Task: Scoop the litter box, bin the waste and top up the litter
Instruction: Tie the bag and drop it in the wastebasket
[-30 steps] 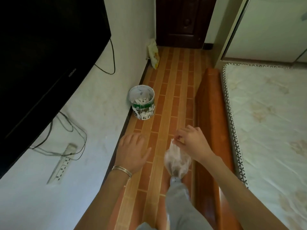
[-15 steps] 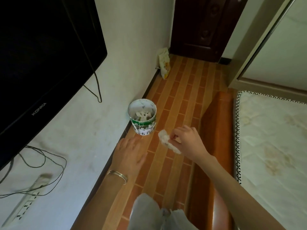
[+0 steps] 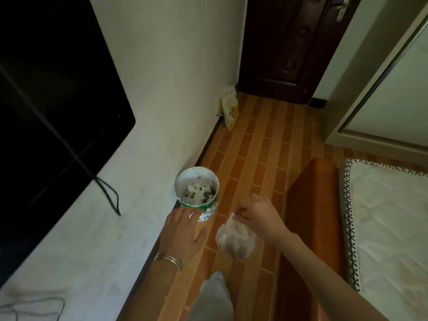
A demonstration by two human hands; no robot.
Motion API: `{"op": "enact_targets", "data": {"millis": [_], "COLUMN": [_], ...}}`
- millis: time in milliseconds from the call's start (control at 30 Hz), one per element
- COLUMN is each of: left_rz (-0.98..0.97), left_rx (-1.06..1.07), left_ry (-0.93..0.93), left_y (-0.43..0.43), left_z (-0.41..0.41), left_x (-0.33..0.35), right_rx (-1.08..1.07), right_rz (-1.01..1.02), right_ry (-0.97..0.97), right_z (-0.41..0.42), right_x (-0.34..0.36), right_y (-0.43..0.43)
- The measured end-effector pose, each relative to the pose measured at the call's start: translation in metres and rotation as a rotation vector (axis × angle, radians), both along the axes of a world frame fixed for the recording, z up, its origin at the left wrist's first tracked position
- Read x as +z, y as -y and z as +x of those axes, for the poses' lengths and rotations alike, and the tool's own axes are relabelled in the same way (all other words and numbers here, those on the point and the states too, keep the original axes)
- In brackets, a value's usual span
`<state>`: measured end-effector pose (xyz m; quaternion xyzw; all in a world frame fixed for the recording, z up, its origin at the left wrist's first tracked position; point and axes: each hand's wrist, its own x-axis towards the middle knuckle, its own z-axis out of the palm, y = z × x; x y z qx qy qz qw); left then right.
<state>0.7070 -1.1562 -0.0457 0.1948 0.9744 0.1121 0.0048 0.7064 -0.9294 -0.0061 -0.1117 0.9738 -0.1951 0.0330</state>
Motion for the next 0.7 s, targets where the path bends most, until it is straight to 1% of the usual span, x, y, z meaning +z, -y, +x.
{"op": "enact_targets", "data": {"millis": [167, 400, 567, 700], "left_rz": [-0.005, 0.0, 0.005, 0.04], "left_rx": [-0.012, 0.091, 0.153, 0.277], "left_ry": [-0.002, 0.007, 0.018, 0.028], "left_y": [-0.002, 0.001, -0.007, -0.019], "left_z": [-0.066, -0.134, -0.174, -0.2], "left_x": [0.002, -0.005, -0.014, -0.022], "right_rx": [-0.003, 0.002, 0.075, 0.181], "right_rz": [-0.046, -0.062, -0.078, -0.081], "right_ry": [0.007, 0.009, 0.038, 0.085], "right_z": [-0.074, -0.176, -0.243, -0.287], "right_x": [-0.004, -0.004, -0.015, -0.03], "right_y": [0.002, -0.002, -0.005, -0.006]}}
